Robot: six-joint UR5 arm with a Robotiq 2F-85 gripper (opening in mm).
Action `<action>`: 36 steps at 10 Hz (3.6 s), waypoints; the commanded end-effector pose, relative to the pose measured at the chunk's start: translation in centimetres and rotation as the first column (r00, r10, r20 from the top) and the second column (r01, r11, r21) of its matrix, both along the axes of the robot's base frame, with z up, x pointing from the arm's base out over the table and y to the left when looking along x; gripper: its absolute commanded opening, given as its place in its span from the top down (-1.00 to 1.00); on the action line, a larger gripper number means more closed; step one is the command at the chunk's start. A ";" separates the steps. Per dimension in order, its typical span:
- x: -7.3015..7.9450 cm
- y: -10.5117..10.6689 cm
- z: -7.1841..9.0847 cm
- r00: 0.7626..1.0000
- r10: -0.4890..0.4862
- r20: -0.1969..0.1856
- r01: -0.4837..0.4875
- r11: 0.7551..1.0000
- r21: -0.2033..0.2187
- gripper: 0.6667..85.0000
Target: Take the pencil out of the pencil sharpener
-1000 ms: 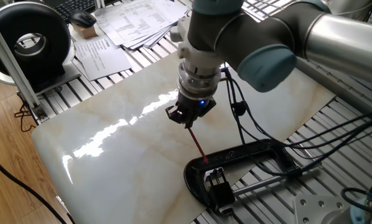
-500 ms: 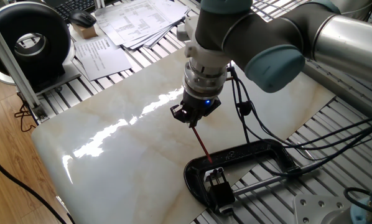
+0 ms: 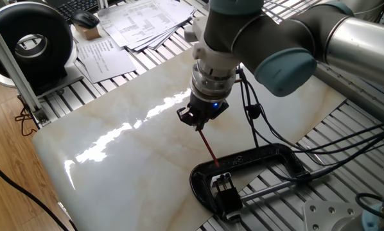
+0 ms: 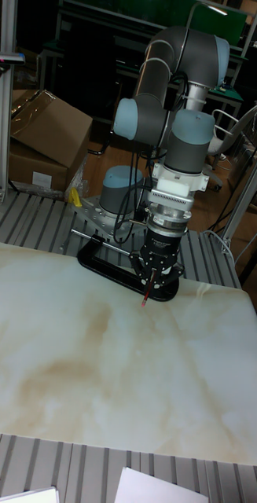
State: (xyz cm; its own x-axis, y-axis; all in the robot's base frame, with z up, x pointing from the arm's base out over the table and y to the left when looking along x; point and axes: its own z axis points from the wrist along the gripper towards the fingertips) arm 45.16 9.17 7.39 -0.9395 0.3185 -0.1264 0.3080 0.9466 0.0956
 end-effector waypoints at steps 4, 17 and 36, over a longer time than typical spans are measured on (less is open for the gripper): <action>-0.1 0.1 -0.4 1.000 0.004 0.004 -0.004 1.000 0.019 0.98; -1.1 1.2 -0.5 0.999 -0.037 0.016 0.036 0.998 0.046 0.98; -2.5 1.3 -0.8 0.999 -0.030 0.027 0.029 0.999 0.043 0.98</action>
